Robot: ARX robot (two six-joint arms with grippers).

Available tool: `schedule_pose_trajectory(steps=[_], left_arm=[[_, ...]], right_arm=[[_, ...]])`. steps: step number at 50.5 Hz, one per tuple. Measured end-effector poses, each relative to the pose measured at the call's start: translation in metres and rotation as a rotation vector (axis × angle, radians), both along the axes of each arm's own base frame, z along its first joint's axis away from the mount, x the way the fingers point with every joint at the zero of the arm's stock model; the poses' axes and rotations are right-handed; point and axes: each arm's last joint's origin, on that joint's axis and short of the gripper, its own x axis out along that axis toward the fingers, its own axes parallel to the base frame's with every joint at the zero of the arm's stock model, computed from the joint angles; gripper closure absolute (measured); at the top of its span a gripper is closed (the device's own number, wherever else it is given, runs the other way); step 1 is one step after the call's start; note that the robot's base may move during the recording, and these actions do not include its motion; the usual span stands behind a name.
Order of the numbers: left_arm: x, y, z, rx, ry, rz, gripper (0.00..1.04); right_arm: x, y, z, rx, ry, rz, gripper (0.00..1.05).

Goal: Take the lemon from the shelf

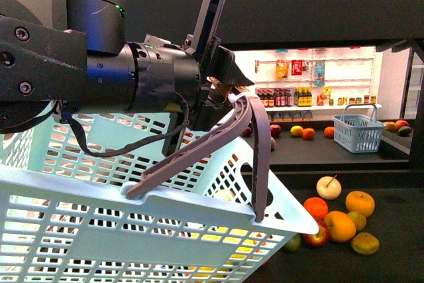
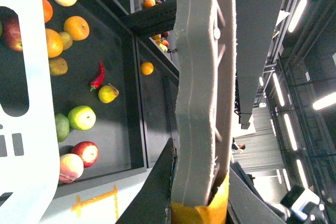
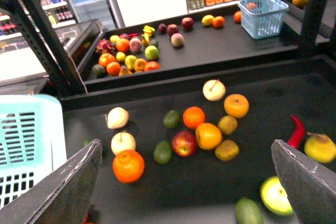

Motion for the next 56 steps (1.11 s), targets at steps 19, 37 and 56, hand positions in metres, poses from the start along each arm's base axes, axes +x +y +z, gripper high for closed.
schedule_pose_trajectory(steps=[19, 37, 56], left_arm=[[0.000, 0.001, 0.000, 0.001, -0.001, 0.008, 0.95], [0.000, 0.000, 0.000, 0.001, -0.001, 0.003, 0.95], [0.000, 0.000, 0.000, 0.001, -0.001, 0.003, 0.95]], right_arm=[[-0.128, 0.042, -0.055, -0.161, -0.081, 0.087, 0.67], [-0.142, 0.054, -0.089, -0.170, -0.075, 0.090, 1.02], [-0.150, 0.054, -0.103, -0.170, -0.074, 0.089, 1.02]])
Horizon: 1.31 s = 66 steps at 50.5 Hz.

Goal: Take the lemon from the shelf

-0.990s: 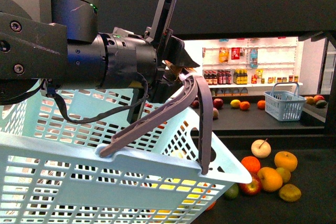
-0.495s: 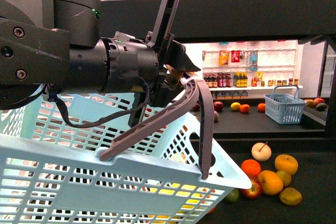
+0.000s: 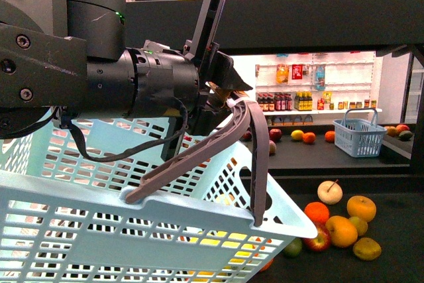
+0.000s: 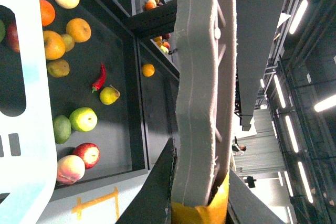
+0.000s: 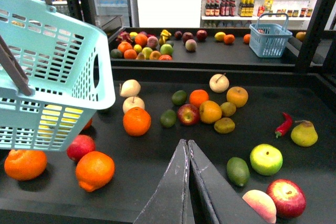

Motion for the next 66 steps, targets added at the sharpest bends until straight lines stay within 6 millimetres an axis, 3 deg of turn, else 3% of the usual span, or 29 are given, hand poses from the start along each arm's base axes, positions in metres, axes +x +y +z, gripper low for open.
schedule_pose_trajectory(steps=[8, 30, 37, 49, 56, 66], left_arm=[[0.000, 0.000, 0.000, 0.000, 0.000, 0.000, 0.95], [0.000, 0.000, 0.000, 0.001, -0.001, -0.002, 0.95], [0.000, 0.000, 0.000, 0.001, -0.001, 0.000, 0.95], [0.001, 0.001, -0.001, 0.044, -0.045, -0.009, 0.95], [0.007, 0.012, 0.005, 0.012, -0.088, 0.081, 0.95], [0.025, 0.050, 0.010, -0.088, -0.114, 0.324, 0.95]], right_arm=[[-0.009, 0.000, -0.011, 0.000, 0.020, 0.001, 1.02], [-0.013, 0.000, -0.009, -0.001, -0.014, -0.001, 1.02], [-0.013, 0.000, -0.009, -0.001, -0.014, -0.001, 0.69], [-0.013, 0.000, -0.009, -0.001, -0.014, -0.001, 0.29], [-0.013, 0.000, -0.009, -0.001, -0.014, -0.001, 0.08], [-0.013, 0.000, -0.009, -0.001, -0.014, -0.001, 0.08]])
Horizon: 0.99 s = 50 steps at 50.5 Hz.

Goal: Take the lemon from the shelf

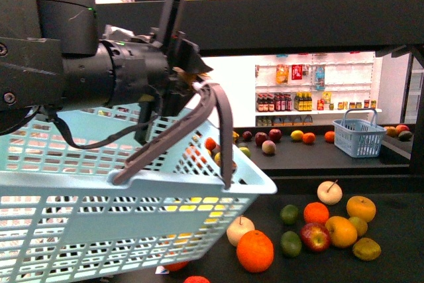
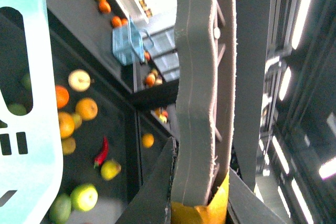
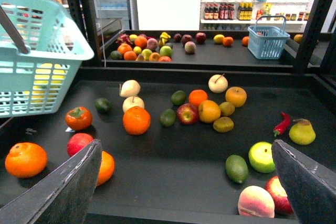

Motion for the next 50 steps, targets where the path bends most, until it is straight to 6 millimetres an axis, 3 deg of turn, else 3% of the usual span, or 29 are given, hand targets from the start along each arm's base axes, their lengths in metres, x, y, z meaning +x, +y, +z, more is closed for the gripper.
schedule_pose_trajectory(steps=[14, 26, 34, 50], left_arm=[[0.021, 0.089, 0.000, -0.201, 0.016, 0.358, 0.95], [0.019, 0.171, 0.010, -0.405, -0.117, 0.616, 0.95], [0.022, 0.196, 0.000, -0.425, -0.139, 0.684, 0.95], [0.028, 0.208, -0.041, -0.486, -0.113, 0.713, 0.95]], right_arm=[[0.000, 0.000, 0.000, 0.000, 0.000, 0.000, 0.08], [0.000, 0.000, 0.000, 0.000, 0.000, 0.000, 0.08], [0.000, 0.000, 0.000, 0.000, 0.000, 0.000, 0.08], [0.000, 0.000, 0.000, 0.000, 0.000, 0.000, 0.08]])
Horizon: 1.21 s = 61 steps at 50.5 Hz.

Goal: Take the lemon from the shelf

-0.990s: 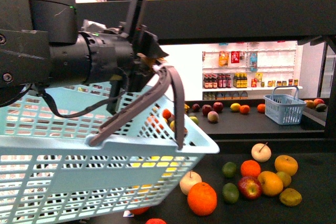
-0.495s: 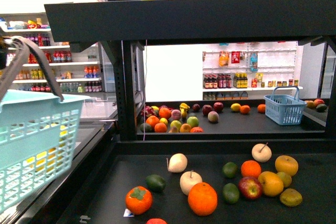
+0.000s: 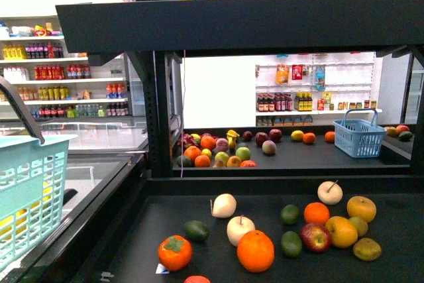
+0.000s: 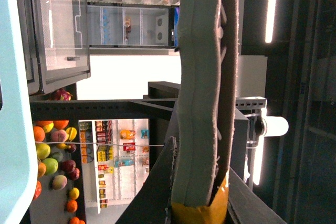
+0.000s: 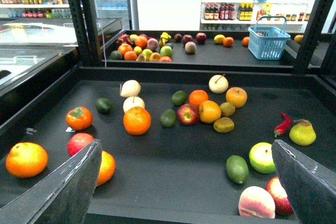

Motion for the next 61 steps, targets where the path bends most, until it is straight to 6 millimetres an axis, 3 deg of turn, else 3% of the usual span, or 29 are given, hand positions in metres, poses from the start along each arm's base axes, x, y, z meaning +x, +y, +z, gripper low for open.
schedule_pose_trajectory(steps=[7, 25, 32, 48, 61], left_arm=[[0.006, 0.002, -0.019, -0.012, -0.007, 0.000, 0.95], [0.005, 0.003, -0.038, -0.002, -0.022, -0.011, 0.94], [0.002, 0.002, -0.048, 0.041, 0.018, -0.021, 0.60], [-0.006, -0.003, -0.050, 0.081, 0.096, -0.028, 0.06], [-0.025, -0.007, -0.022, 0.137, 0.127, -0.033, 0.08]], right_arm=[[0.000, 0.000, 0.000, 0.000, 0.000, 0.000, 0.08], [0.000, 0.000, 0.000, 0.000, 0.000, 0.000, 0.08], [0.000, 0.000, 0.000, 0.000, 0.000, 0.000, 0.08], [0.000, 0.000, 0.000, 0.000, 0.000, 0.000, 0.08], [0.000, 0.000, 0.000, 0.000, 0.000, 0.000, 0.08]])
